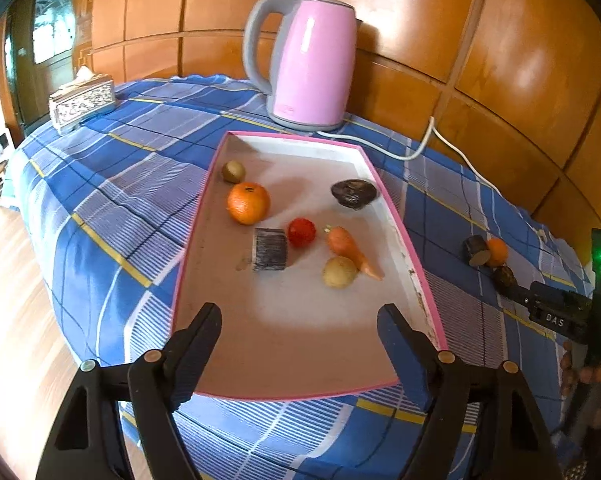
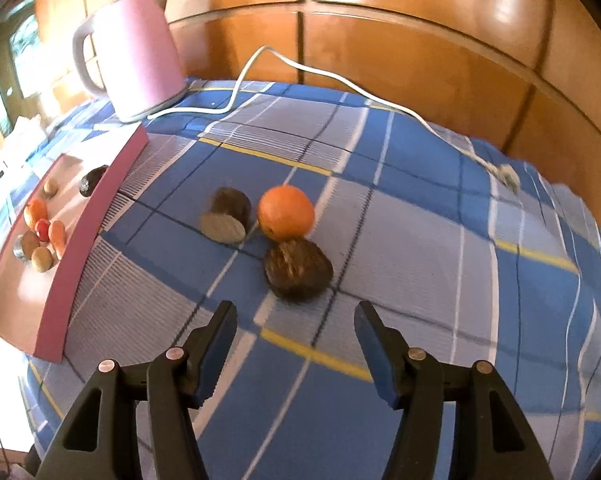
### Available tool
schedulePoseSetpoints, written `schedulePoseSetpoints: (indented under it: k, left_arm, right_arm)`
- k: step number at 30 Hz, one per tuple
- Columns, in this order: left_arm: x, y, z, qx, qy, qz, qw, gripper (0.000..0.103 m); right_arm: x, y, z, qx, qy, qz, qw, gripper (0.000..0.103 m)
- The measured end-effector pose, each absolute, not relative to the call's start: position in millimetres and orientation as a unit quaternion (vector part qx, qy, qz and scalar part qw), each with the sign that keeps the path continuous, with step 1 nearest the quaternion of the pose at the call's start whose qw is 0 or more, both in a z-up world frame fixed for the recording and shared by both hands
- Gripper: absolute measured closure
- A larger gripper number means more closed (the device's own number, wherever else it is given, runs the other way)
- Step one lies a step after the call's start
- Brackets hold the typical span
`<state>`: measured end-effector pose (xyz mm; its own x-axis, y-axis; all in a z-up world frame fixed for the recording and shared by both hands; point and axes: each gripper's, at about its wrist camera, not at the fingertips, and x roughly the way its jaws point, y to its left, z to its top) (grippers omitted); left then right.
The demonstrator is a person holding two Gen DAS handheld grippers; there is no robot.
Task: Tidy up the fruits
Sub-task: 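Reach the right gripper toward the dark round fruit on the bed, then close the right gripper on the dark round fruit and lift it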
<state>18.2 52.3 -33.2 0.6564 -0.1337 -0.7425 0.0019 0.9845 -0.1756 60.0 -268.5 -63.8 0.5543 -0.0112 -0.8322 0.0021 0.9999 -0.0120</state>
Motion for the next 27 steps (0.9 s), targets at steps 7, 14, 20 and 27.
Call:
schedulePoseSetpoints:
  k: [7,14,20,27]
  left_arm:
    - [18,60,-35,-0.084,0.414,-0.023,0.906,0.021]
    - [18,63,-38,-0.088,0.419,-0.018,0.904,0.021]
    - [18,62,-39,-0.087,0.42,-0.021,0.903,0.021]
    - [17,59,-40,-0.084,0.421,-0.02,0.903,0.021]
  right_arm:
    - [89,-261,-73,-0.057,0.485,-0.001,0.873,0.039]
    - [102,-258,-89,-0.084,0.502,-0.001,0.861,0.039]
    - [101,-258,-90,-0.074,0.501,0.013,0.862,0.051]
    - [91,-257,-88,-0.068,0.501,0.009,0.863,0.057]
